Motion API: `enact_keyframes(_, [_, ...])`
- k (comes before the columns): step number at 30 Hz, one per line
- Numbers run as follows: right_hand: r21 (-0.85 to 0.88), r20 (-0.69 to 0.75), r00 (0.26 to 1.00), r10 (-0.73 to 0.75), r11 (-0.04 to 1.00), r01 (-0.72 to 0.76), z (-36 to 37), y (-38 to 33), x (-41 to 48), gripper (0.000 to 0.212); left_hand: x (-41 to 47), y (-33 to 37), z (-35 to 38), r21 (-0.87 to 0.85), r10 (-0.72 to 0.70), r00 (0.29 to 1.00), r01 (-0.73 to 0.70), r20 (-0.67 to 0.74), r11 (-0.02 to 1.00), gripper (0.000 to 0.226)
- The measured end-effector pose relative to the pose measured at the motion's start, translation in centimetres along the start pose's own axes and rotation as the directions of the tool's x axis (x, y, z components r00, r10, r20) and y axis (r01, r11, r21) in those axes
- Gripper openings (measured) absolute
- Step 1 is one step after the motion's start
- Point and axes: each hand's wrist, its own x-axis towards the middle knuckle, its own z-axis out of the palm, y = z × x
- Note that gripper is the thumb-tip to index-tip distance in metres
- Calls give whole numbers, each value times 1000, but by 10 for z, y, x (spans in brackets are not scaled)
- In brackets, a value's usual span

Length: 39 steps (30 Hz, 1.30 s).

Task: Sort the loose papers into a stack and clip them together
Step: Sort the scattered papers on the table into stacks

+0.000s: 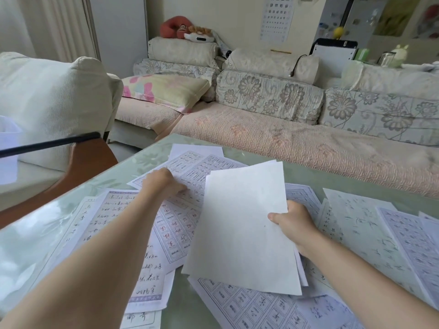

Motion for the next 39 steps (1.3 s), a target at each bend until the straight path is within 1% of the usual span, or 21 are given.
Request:
enact_keyframes(3, [49, -3, 1000, 13, 999, -13, -1, 1, 3, 14, -6, 5, -1, -188, -24, 998, 34, 54, 982, 32])
enact_keyframes(5, [130, 14, 999, 44, 990, -45, -2, 1, 2, 15, -17, 8, -4, -278, 5, 999, 4, 33, 960, 27])
enact_keyframes(7, [212, 31, 997, 73, 974, -78, -3, 2, -1, 18, -32, 9, -11, -432, 27, 999, -7, 39, 902, 20])
enact_keyframes(9, [288, 48, 994, 94, 952, -104, -5, 0, -5, 20, -53, 8, -22, -653, 49, 992, 40, 117, 756, 15])
enact_keyframes(12, [422, 78, 987, 142, 892, -161, -5, -5, -12, 25, -92, -1, -37, -868, 194, 945, 143, 262, 476, 29])
enact_keyframes(14, [504, 120, 978, 169, 839, -206, -4, -12, -19, 27, -113, -13, -41, -933, 259, 924, 199, 281, 301, 36])
enact_keyframes(15, [533, 141, 973, 182, 815, -229, -2, -15, -22, 26, -121, -19, -41, -945, 277, 917, 226, 288, 236, 40])
enact_keyframes(16, [552, 160, 967, 197, 794, -254, 1, -18, -26, 24, -130, -24, -40, -949, 281, 912, 253, 299, 189, 45])
enact_keyframes(17, [558, 176, 961, 214, 783, -277, 3, -20, -31, 23, -136, -29, -38, -945, 277, 907, 277, 317, 173, 53])
enact_keyframes(19, [526, 184, 954, 235, 797, -298, 10, -22, -39, 24, -150, -39, -34, -922, 231, 899, 328, 371, 204, 63])
enact_keyframes(22, [414, 158, 953, 258, 859, -301, 20, -20, -45, 28, -170, -51, -30, -859, 263, 844, 362, 467, 362, 35])
enact_keyframes(24, [363, 144, 956, 255, 885, -291, 26, -21, -50, 24, -177, -60, -31, -810, 191, 840, 390, 507, 438, 14])
enact_keyframes(25, [326, 125, 959, 254, 902, -281, 28, -21, -52, 22, -177, -63, -31, -799, 170, 849, 376, 500, 470, 20])
enact_keyframes(26, [296, 106, 964, 244, 917, -265, 29, -24, -56, 19, -175, -65, -31, -788, 161, 856, 357, 491, 502, 33])
enact_keyframes(27, [274, 93, 967, 237, 928, -254, 30, -27, -61, 15, -174, -64, -32, -766, 163, 867, 311, 471, 562, 39])
enact_keyframes(29, [233, 98, 972, 212, 945, -230, 34, -28, -65, 13, -173, -64, -32, -719, 154, 906, 199, 393, 666, 27])
enact_keyframes(31, [224, 131, 973, 190, 951, -216, 39, -28, -67, 20, -169, -65, -30, -663, 146, 928, 130, 344, 737, 33])
enact_keyframes(34, [187, 118, 983, 139, 969, -159, 45, -27, -69, 12, -165, -67, -33, -635, 135, 935, 111, 327, 765, 45])
enact_keyframes(36, [160, 129, 985, 117, 978, -137, 48, -27, -70, 10, -164, -74, -39, -610, 94, 964, 80, 248, 788, 46])
enact_keyframes(37, [148, 137, 986, 98, 982, -118, 49, -29, -72, 17, -164, -79, -43, -618, 79, 976, 65, 203, 783, 46])
enact_keyframes(39, [127, 165, 984, 74, 987, -96, 51, -31, -74, 54, -164, -94, -50, -684, 80, 986, 42, 146, 728, 44])
